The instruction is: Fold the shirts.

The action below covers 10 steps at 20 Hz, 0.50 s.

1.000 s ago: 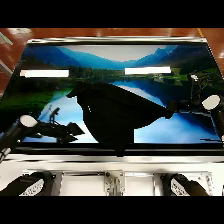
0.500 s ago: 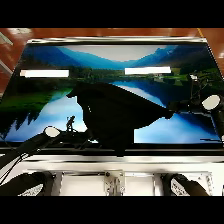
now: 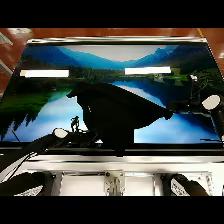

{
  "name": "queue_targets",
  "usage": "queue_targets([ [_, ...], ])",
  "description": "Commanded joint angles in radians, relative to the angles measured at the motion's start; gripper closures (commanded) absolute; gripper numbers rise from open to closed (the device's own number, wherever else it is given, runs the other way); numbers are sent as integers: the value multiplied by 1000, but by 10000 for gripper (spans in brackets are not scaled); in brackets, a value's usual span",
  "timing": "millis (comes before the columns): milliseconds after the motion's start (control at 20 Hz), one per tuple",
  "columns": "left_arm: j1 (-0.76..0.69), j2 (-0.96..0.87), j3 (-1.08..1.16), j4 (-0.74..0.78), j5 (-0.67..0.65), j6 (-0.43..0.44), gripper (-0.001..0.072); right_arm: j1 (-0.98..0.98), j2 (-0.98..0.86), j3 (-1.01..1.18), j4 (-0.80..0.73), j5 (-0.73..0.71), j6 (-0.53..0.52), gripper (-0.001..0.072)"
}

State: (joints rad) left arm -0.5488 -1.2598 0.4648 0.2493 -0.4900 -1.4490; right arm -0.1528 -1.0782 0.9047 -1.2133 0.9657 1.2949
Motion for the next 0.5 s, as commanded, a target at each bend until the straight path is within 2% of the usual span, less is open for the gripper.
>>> queue_targets([
  [0,27,15,56,0,38,81,672,0,2,0,-3,7,-3,642],
  [150,103,163,159,201,-2,146,673,0,42,25,-20,0,-58,642],
  [250,204,298,271,364,-119,155,672,0,108,99,-58,-2,-115,642],
  [350,320,449,426,439,-177,155,672,0,196,222,-75,-25,-163,642],
  [450,435,579,630,511,-165,169,672,0,287,346,-79,-91,-163,642],
])
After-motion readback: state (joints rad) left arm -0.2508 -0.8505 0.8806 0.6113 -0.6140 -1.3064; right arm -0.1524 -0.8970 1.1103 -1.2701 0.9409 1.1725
